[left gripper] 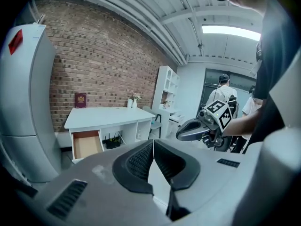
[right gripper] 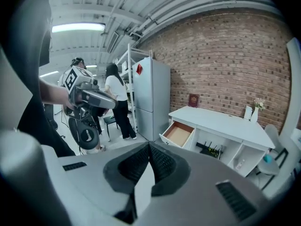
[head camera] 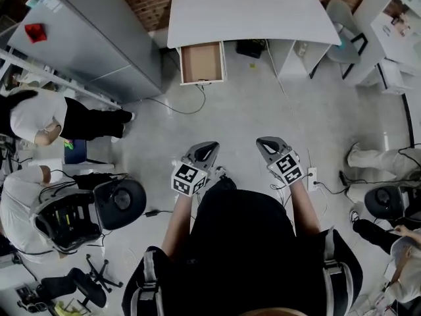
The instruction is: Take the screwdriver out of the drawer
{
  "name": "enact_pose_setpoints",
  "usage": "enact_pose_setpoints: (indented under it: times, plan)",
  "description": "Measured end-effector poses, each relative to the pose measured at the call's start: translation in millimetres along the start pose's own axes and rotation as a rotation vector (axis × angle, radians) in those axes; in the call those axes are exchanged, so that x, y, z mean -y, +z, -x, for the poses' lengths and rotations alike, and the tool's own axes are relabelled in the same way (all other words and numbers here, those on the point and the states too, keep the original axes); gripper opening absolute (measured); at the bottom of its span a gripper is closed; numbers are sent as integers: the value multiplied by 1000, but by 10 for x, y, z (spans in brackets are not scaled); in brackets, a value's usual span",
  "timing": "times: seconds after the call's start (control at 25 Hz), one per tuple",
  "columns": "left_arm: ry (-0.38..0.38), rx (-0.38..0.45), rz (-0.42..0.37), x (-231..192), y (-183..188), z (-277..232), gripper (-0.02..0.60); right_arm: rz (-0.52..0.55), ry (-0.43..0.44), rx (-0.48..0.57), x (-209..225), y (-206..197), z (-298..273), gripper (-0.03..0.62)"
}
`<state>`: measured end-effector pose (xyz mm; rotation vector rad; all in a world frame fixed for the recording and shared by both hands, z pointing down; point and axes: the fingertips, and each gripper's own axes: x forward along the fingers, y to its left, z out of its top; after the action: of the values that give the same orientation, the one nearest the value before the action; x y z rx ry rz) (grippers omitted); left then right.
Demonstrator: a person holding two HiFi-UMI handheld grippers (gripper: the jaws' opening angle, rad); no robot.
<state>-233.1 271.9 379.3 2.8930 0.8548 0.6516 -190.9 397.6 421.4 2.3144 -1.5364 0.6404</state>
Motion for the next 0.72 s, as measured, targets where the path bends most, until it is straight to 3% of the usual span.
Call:
enact_pose_setpoints:
  times: [0.28,0.72]
  plan:
    - [-37,0,-27,-365,166,-121,18,-16,-13,-22,140,105,-358,55]
    - [-11,14,-8,-1173,220,-41,18,28,-20,-27,318,523,-1014,55]
